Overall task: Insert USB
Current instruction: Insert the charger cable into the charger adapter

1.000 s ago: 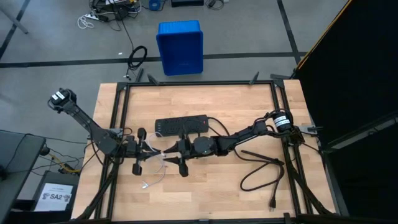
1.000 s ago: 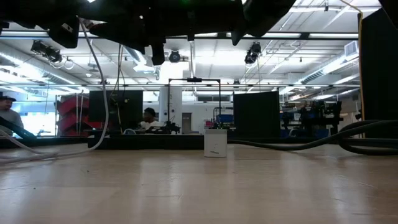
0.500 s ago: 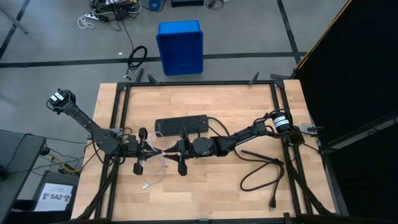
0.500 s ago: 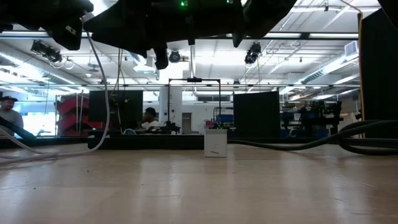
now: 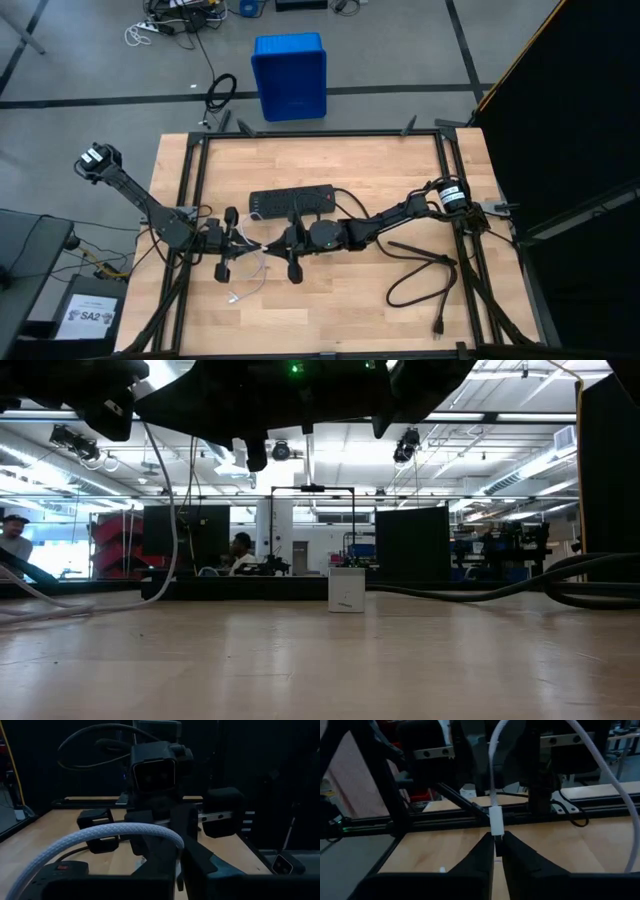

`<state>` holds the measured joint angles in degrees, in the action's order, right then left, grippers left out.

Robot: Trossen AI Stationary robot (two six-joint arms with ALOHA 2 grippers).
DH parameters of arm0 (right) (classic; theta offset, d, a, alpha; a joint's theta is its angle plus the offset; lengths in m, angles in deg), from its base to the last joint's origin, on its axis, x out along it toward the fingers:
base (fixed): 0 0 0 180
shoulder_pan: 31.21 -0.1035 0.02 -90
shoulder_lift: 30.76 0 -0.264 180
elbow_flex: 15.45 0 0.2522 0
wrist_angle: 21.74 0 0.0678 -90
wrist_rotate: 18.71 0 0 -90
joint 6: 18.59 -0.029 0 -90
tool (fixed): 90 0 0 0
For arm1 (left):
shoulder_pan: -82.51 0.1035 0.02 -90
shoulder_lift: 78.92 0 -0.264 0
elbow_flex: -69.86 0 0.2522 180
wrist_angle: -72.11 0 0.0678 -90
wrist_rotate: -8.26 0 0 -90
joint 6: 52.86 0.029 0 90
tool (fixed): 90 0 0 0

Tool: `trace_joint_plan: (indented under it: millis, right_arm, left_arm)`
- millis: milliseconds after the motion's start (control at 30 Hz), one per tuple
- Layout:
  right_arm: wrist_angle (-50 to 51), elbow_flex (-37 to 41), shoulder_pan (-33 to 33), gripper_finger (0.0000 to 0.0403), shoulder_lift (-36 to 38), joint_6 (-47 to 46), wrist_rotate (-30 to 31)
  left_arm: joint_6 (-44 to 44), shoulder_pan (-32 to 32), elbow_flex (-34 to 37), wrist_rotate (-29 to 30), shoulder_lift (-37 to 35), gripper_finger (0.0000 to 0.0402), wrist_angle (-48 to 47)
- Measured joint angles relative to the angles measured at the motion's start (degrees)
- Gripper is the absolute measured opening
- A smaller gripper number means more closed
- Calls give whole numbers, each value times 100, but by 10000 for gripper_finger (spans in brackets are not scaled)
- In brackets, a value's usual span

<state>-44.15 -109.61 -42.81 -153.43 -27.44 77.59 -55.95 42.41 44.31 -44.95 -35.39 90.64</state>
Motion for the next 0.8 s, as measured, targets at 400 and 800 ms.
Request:
trace_joint_plan:
  millis: [400,800]
  right_arm:
    - [-193,0,4,1,0,85,-3]
    - [-302,2,56,0,0,7,3]
  left_arm:
    - [127,-120,0,21,-13,53,210]
    - [364,-383,-2,802,-127,113,-230]
